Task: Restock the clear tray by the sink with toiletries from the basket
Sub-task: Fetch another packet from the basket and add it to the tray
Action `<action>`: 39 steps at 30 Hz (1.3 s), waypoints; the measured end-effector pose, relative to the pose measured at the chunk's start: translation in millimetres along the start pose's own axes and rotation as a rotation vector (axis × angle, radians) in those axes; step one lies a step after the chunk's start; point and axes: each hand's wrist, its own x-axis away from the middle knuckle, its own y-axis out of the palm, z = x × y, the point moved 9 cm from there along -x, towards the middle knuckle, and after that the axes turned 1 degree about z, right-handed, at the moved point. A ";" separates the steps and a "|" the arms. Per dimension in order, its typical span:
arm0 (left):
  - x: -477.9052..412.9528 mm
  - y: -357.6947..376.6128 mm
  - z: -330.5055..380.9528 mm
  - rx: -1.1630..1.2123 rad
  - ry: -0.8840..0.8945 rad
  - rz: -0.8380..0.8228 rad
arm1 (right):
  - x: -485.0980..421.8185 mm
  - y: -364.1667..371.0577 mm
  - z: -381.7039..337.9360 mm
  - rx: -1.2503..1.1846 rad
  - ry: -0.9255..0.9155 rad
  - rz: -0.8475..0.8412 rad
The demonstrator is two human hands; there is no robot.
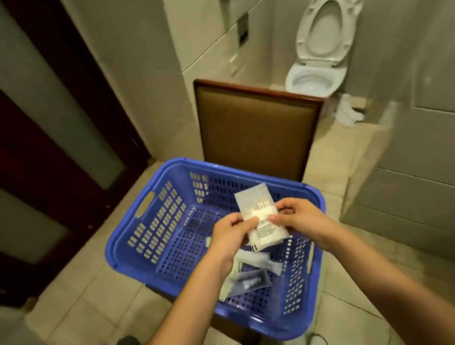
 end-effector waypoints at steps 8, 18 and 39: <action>58.4 196.3 0.5 -0.114 0.009 -0.419 | 151.8 -155.5 44.1 -0.197 -0.027 0.413; 273.8 479.9 -106.6 -0.395 -0.005 -1.049 | 488.3 -284.7 224.2 -0.599 0.007 1.093; 607.1 670.1 -352.1 -0.864 -0.219 -1.578 | 874.6 -217.7 461.4 -1.367 -0.121 1.910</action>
